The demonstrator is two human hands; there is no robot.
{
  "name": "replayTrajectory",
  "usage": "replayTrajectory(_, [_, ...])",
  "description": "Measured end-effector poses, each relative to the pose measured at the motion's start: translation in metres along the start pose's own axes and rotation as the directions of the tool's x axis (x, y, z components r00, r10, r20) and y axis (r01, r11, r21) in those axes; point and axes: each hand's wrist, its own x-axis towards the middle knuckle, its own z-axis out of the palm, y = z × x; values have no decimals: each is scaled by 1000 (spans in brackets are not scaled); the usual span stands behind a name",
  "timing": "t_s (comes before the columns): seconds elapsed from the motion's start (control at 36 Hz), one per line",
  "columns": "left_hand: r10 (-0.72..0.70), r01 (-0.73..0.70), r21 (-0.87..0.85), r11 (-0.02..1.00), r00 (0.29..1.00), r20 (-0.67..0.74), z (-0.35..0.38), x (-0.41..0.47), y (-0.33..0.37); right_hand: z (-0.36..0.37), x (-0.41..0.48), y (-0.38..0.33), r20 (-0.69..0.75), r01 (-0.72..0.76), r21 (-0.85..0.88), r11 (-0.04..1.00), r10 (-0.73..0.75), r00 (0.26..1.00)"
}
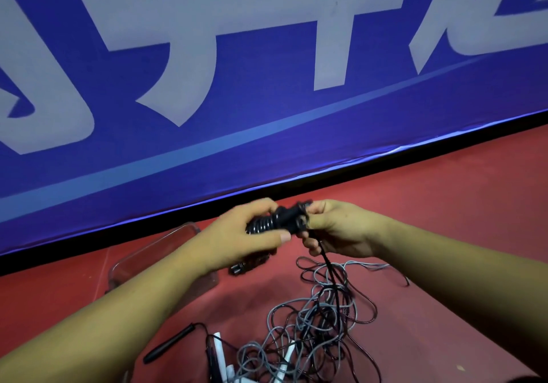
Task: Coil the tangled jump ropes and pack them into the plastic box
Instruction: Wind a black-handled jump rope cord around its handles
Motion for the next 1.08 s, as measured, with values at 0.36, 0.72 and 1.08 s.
replayTrajectory(0.36, [-172,231,154,961,931,-322,-8,10,-12,33,0,-4,-117,-65,-556,829,0,993])
replayTrajectory(0.72, [-154,245,521,818,965,-212,-17,10,-16,47,-3,-28,-50,-27,-992,122,-185,981])
replayTrajectory(1.08, [-97,17,587,809,990,105,-17,5,-12,49,-5,-31,138,42,-973,-225,-429,893])
